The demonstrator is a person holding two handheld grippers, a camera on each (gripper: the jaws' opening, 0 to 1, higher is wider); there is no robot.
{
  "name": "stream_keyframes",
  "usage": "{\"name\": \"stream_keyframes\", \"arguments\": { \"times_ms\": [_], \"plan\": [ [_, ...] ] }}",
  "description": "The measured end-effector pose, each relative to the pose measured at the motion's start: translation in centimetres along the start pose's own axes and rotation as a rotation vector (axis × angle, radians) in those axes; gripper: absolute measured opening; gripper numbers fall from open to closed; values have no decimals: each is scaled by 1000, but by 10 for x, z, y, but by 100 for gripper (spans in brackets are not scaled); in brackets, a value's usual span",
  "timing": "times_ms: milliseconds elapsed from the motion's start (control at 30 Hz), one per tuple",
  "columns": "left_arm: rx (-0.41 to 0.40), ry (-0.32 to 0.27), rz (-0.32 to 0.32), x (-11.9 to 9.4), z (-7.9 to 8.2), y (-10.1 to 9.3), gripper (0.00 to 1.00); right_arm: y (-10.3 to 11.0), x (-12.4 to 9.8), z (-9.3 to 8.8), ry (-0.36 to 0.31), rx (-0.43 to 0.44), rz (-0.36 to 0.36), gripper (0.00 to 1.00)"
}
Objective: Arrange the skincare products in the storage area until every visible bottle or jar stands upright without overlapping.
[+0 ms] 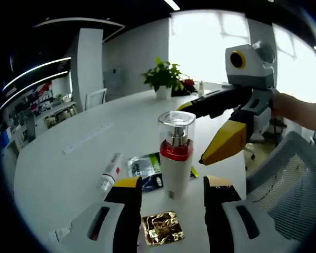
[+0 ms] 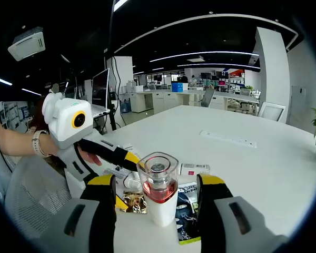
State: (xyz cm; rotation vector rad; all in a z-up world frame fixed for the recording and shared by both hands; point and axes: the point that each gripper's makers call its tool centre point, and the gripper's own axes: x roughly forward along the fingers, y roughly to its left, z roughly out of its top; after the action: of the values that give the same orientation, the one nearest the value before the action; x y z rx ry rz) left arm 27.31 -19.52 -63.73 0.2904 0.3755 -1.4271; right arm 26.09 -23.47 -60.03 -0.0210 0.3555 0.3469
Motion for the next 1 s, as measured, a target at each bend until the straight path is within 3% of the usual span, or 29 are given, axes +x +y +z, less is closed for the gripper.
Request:
{"name": "stream_keyframes", "arguments": {
  "times_ms": [267, 367, 467, 667, 833, 1000],
  "plan": [
    [-27, 18, 34, -23, -5, 4, 60, 5, -11, -2, 29, -34, -8, 75],
    [-42, -9, 38, -33, -4, 5, 63, 7, -13, -5, 43, -36, -2, 79],
    [-65, 4, 57, -42, -9, 9, 68, 7, -15, -11, 75, -34, -13, 85],
    [-112, -23, 103, -67, -10, 15, 74, 12, -19, -18, 102, -25, -21, 88],
    [-115, -11, 126, -85, -17, 15, 86, 17, -22, -13, 89, -43, -44, 100],
    [-125, 4, 166, -102, -24, 22, 91, 26, -24, -10, 96, -41, -30, 100]
  ]
}}
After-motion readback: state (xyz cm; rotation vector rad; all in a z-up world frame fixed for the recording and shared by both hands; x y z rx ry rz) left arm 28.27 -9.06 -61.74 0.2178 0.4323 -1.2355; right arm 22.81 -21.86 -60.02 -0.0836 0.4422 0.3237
